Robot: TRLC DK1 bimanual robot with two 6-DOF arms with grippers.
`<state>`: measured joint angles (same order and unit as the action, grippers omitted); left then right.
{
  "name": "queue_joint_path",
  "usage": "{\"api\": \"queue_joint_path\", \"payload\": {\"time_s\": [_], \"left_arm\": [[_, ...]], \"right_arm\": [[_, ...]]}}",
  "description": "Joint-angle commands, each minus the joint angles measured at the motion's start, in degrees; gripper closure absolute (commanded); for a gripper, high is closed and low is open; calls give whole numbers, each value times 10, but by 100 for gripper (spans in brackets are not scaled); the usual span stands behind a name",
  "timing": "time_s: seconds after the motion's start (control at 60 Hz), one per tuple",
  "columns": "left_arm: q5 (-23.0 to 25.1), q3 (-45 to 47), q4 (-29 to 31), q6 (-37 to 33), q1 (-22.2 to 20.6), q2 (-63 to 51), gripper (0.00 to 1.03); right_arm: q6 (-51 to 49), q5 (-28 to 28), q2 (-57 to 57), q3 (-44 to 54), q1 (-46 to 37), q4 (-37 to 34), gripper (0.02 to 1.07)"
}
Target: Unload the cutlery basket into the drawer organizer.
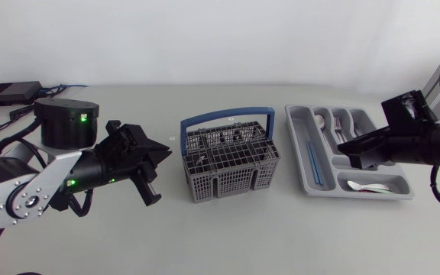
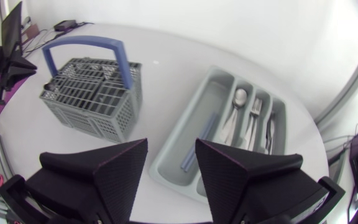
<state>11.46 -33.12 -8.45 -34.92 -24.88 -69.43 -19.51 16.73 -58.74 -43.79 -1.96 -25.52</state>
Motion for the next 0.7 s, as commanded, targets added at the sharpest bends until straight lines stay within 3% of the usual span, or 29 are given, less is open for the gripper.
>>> {"api": "queue_joint_path", "payload": {"time_s": [0.0, 0.167, 0.417, 0.483, 0.683], "left_arm": [[0, 26, 3, -1, -7, 18, 74], [-2, 32, 37, 6, -36, 56, 74], [-134, 21, 63, 34, -175, 57, 66], [-154, 17, 57, 37, -190, 43, 64], [-199, -10, 37, 52, -200, -18, 46]], "right_arm": [[4, 11, 37, 6, 51, -5, 49], [15, 0, 28, 3, 96, 2, 49], [21, 1, 20, 24, 97, 19, 49], [22, 0, 23, 26, 97, 19, 49], [24, 0, 25, 37, 97, 26, 49]]}}
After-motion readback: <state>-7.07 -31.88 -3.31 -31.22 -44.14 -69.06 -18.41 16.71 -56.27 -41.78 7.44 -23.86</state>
